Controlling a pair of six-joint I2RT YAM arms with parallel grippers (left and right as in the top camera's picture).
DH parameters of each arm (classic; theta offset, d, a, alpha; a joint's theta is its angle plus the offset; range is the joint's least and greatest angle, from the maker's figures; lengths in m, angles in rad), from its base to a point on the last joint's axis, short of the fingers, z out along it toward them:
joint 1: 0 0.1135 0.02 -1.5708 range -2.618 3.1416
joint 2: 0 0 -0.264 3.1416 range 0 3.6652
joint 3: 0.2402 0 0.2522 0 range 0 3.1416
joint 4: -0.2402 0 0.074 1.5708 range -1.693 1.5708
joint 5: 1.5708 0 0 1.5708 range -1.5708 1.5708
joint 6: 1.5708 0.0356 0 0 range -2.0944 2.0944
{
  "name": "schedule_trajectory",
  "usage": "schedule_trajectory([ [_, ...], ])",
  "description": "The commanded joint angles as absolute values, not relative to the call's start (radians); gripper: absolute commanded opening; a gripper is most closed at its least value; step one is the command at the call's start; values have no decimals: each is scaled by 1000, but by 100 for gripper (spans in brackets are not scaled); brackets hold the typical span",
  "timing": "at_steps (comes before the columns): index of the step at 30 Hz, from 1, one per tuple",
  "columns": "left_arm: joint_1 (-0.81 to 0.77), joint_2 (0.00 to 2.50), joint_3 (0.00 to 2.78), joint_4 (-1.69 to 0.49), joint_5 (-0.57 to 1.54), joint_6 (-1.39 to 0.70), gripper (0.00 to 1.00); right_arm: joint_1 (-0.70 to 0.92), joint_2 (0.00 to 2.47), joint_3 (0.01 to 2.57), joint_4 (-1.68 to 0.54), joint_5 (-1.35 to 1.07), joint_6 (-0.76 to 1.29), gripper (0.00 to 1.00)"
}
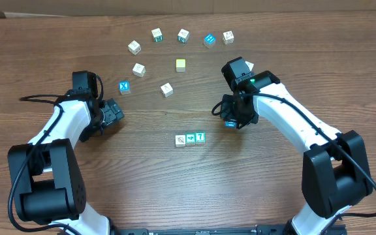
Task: Form a horizontal line
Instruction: 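Lower the umbrella block onto the table right of the green 7 block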
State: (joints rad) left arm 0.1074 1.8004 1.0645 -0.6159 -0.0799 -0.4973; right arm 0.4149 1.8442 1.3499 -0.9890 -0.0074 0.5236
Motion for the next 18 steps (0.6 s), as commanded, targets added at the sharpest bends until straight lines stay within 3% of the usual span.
schedule_trajectory([
  [1, 111, 1812, 1061, -616, -86, -494, 100, 421, 1850, 1340, -984, 7, 528, 26],
  [18, 111, 1812, 1061, -616, -86, -494, 100, 422, 1850, 1249, -881, 6, 523, 26],
])
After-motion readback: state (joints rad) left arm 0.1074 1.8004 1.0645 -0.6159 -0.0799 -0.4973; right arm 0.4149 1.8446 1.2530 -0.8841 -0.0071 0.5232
